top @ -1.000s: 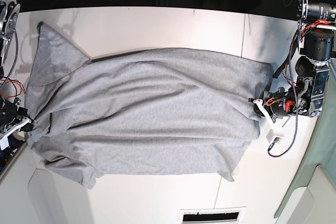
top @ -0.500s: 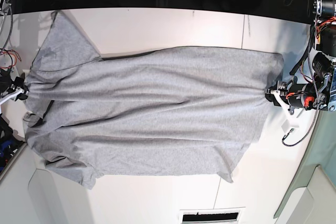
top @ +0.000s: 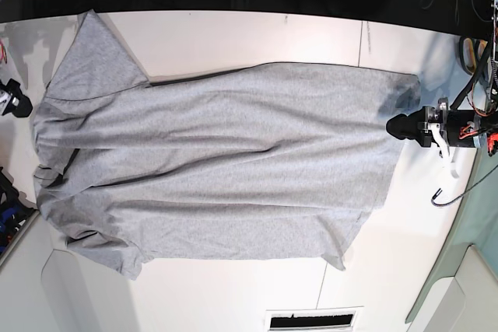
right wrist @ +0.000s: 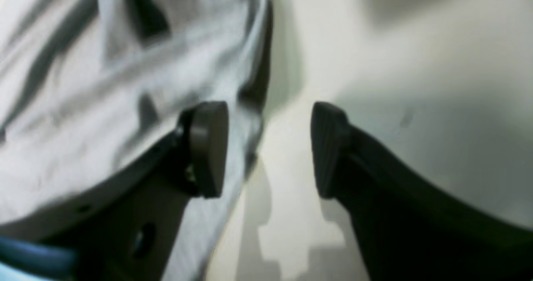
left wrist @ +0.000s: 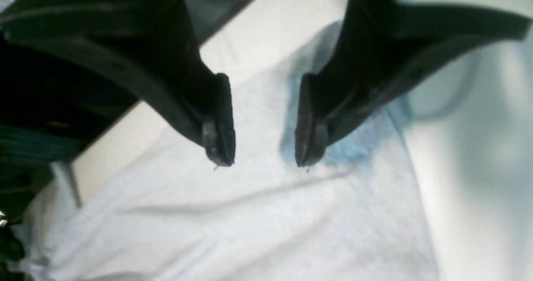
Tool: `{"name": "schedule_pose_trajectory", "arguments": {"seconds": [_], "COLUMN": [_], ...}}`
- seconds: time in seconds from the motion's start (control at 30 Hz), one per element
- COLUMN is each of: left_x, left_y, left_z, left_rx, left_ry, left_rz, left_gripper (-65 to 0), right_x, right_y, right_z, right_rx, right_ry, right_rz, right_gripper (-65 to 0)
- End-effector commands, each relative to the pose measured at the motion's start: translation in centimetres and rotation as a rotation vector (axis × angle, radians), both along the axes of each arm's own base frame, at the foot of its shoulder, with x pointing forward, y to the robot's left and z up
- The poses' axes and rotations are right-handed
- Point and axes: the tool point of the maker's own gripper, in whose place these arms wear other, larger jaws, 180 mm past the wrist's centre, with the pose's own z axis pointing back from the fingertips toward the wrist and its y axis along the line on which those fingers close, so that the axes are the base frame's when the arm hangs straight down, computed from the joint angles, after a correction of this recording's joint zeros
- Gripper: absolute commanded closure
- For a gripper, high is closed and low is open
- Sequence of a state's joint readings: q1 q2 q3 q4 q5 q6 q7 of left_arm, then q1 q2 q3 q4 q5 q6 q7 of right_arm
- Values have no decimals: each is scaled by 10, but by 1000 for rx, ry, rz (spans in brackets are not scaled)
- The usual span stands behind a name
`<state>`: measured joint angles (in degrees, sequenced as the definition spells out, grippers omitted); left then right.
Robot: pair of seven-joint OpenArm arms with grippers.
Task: Layout the t-shirt on the table in an organized manner, then fold the t-shirt properly
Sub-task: 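Release the shirt with both grippers and move them to the shoulders, then grasp the shirt shoulders with both grippers and pull them apart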
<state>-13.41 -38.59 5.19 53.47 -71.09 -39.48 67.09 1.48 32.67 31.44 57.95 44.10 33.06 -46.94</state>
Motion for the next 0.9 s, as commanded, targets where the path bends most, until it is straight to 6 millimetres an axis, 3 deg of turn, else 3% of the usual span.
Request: {"name": "schedule_pose_trajectory", "arguments": {"seconds": [0.0,0.23,0.33,0.53,0.87], "left_x": [8,-34,-38,-37,-40], "left_y": [10,26,30,29,15], "left_z": [12,-11,-12,-17,0], "left_rx": [8,10,-21,-59,-201], "left_ry": [-36,35,21,-10,4], "left_rz": [6,69,138,225,230], "left_gripper": [-277,-277,-277,-277,-277], "right_x": [-5,-49,-58,-59,-61], "right_y": [-9,2,11,38,84], "right_z": [8,-12,-20,-31,-49], "right_rx": [-23,-12,6,80,183], "right_ry": [-9,66,80,65,56], "right_rz": [6,26,27,18,3], "right_gripper": [-317,-317,-317,-317,-317]}}
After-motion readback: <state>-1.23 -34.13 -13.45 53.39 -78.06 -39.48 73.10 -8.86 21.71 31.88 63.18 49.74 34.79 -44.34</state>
